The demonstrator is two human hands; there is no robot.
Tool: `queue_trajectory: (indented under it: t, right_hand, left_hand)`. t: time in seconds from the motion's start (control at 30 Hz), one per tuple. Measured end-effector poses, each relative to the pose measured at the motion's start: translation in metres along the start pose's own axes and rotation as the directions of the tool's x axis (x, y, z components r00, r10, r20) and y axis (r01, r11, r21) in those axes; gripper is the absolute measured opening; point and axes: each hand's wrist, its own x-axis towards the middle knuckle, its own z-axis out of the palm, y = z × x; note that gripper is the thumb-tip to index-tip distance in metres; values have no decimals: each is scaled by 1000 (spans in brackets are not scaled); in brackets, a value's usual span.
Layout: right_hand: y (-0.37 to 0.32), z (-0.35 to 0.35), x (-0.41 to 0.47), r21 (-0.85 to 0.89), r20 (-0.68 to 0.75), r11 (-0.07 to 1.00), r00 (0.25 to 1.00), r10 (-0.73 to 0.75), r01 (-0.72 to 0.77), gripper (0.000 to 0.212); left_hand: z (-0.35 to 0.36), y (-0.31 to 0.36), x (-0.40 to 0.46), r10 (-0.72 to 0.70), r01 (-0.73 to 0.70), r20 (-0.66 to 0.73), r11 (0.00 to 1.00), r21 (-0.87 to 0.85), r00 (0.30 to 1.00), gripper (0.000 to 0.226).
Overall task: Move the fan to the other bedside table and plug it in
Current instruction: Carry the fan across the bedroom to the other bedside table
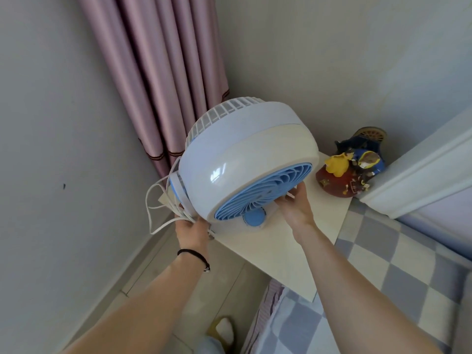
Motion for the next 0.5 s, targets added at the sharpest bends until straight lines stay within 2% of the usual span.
queue_trajectory:
  t: [0.13, 0.17, 0.27, 0.4, 0.5]
  right_hand:
    - [11, -2, 2, -132, 25, 991, 999, 23, -19, 59]
    - [14, -2, 3, -150, 33, 988, 999, 28, -23, 56]
    - [15, -3, 2, -98, 3, 995, 999, 38, -38, 58]
    - [10, 6, 1, 12, 69, 1000, 998, 4, -4, 68]
    - [14, 13, 2, -38, 75, 999, 997, 8, -5, 61]
  left_hand:
    - [-11, 6, -2, 66, -71, 53, 994, 82, 996, 15]
    - [-15, 8, -2, 88, -94, 64, 990, 101, 994, 15]
    - [-24, 9, 3, 113, -122, 74, 984, 129, 991, 21]
    - [-33, 10, 11, 102, -120, 112, 978, 171, 988, 14]
    - [-38, 12, 14, 111, -130, 112, 975, 178, 988, 18]
